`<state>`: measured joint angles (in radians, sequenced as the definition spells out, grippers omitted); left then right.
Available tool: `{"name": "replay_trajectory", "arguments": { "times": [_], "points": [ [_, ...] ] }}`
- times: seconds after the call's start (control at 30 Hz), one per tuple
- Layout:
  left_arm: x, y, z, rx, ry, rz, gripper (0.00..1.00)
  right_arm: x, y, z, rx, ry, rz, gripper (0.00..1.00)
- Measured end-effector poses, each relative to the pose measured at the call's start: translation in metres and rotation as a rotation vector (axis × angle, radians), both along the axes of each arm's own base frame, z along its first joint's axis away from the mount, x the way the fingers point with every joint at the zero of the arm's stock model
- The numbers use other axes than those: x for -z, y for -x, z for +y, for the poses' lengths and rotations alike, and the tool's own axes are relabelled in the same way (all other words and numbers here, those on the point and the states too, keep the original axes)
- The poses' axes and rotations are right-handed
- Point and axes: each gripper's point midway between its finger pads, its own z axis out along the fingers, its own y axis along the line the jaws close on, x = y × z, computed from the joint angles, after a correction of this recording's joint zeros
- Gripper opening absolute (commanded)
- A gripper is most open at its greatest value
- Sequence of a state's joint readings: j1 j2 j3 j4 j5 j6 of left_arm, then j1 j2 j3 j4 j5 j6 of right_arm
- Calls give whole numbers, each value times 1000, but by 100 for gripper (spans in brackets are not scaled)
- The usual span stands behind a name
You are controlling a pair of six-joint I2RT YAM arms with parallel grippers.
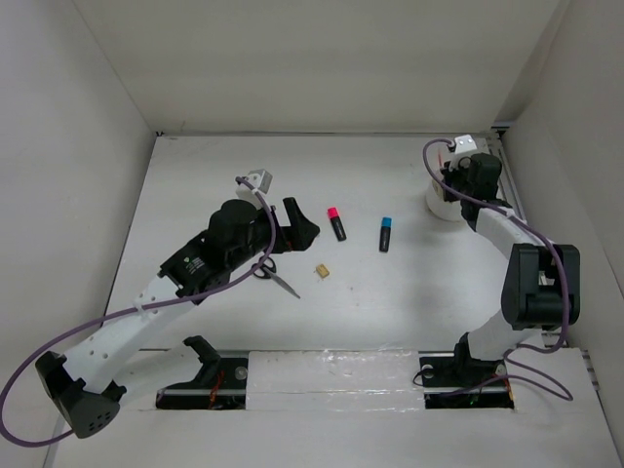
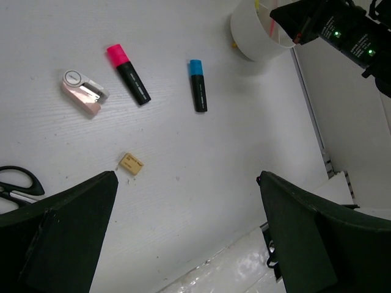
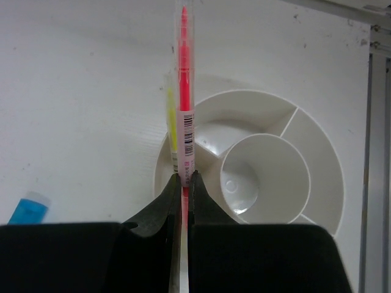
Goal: Sort the stationery into containers
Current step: Place the pen in the storage box.
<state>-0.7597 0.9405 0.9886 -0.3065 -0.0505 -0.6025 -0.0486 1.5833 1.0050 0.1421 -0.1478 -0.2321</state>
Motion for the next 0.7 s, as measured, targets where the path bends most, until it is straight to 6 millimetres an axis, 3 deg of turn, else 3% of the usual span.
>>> {"name": "replay_trajectory", "arguments": {
  "times": [0.23,0.5,0.7],
  "points": [
    [-3,2,-1,15,9,-8,100,20,9,2,10,-17,41,2],
    [-5,3,-3,25,14,-13,100,19,8,1,25,-36,32,37],
    [-5,3,-3,26,12,-15,100,15,8,3,27,-44,22,38]
  ]
}}
